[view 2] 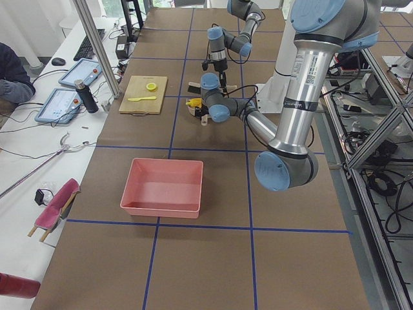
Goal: Sweep and dump trash into bin
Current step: 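Sweep the corn cob and potato into the dustpan with the right gripper's brush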
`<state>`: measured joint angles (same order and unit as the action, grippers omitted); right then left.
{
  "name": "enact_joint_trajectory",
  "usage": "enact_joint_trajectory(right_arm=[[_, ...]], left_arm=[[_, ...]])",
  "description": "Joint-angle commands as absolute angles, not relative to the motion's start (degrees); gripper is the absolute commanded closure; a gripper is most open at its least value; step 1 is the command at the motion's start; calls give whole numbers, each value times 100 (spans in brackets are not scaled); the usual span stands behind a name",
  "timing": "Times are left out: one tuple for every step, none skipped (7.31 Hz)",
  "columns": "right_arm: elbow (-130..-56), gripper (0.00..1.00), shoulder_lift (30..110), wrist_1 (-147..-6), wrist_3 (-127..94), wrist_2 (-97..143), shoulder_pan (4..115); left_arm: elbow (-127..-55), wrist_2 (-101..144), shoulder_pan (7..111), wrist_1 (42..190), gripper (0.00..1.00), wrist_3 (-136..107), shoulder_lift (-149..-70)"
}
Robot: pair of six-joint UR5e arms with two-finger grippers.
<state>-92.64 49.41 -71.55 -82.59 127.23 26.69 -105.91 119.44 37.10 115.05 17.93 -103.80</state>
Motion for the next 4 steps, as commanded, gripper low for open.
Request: enact_joint_trajectory(right_arm=[[-9780,100,5054,-7582,-8402,13750,3319],[-9982,100,5202,-7846,-8402,14190,3575],[-10211,100,5386,-8266,-8341,14220,3708],[-10413,100,5588,-8566,-8280,14221,3735]], left_arm=[[-10591,11944,3718,11505,11,1793,-10380],[-10582,11944,3718,11505,11,1793,-10380],[-10582,11944,3718,11505,11,1793,-10380],[-10582,11936,3718,11505,11,1793,-10380]])
